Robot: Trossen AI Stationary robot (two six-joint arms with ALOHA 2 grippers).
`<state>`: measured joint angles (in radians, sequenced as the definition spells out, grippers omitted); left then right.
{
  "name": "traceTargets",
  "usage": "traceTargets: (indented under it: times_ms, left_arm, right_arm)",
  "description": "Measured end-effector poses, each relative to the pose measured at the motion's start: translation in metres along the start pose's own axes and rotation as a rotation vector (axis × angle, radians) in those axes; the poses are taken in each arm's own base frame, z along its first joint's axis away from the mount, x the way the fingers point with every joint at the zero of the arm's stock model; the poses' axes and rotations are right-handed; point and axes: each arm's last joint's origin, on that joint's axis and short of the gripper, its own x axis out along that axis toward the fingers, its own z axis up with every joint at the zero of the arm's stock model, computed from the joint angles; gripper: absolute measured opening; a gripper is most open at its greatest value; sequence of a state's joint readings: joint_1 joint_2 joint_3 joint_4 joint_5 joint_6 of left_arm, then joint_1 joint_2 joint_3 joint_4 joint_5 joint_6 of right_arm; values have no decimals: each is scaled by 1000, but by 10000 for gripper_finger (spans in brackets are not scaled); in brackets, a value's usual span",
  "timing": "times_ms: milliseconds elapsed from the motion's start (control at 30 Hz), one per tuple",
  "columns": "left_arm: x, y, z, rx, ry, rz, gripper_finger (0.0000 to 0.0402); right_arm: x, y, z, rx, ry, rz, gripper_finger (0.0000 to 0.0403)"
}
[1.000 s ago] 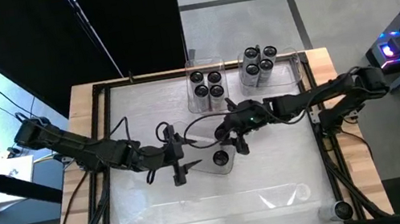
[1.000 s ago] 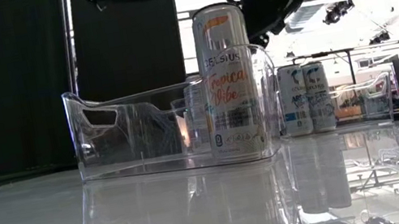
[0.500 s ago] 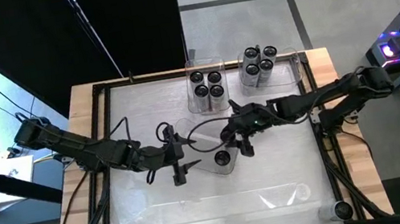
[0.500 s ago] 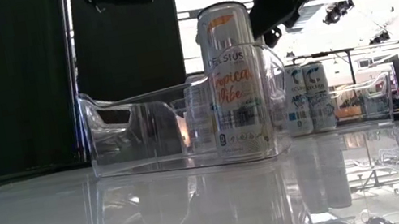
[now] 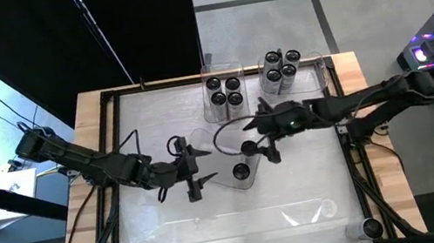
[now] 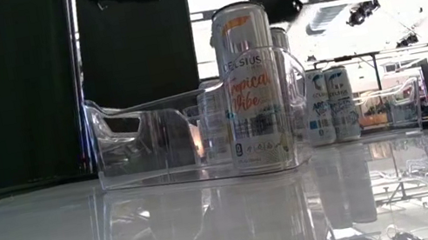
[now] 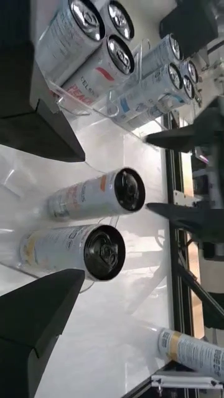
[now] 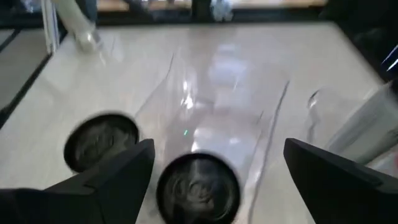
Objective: Sort soda cans
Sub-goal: Put the white-yellow can into the bottom transparent bin
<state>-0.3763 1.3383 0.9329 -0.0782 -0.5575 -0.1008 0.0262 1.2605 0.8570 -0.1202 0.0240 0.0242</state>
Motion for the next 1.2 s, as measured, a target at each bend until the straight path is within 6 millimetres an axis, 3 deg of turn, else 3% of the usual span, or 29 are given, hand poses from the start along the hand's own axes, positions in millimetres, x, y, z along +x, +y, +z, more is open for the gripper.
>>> traceTargets:
  times_ms: [233, 433, 567, 767, 900, 1067, 1200]
  left_arm:
    - [-14, 7, 8, 73, -46, 70, 289]
    - [-31, 15, 10, 238, -24, 273, 289]
    - [-36, 25, 8, 303, 23, 328, 289]
    - [-48, 58, 0, 168, 59, 325, 289]
    - [-64, 69, -8, 76, 15, 304, 289]
    - [-77, 63, -26, -148, -41, 177, 289]
    - [-87, 50, -34, -157, 17, 119, 286]
  right_arm:
    - [-9, 4, 24, -107, -260, -21, 354]
    - [11, 12, 25, -267, -450, -9, 355]
    - [28, 6, 23, -340, -481, -34, 355]
    - [43, -17, 20, -389, -501, -92, 355]
    - [48, -34, 19, -356, -536, -86, 355]
    - [57, -39, 18, -310, -601, 55, 355]
    - [65, -33, 26, -282, -604, 137, 355]
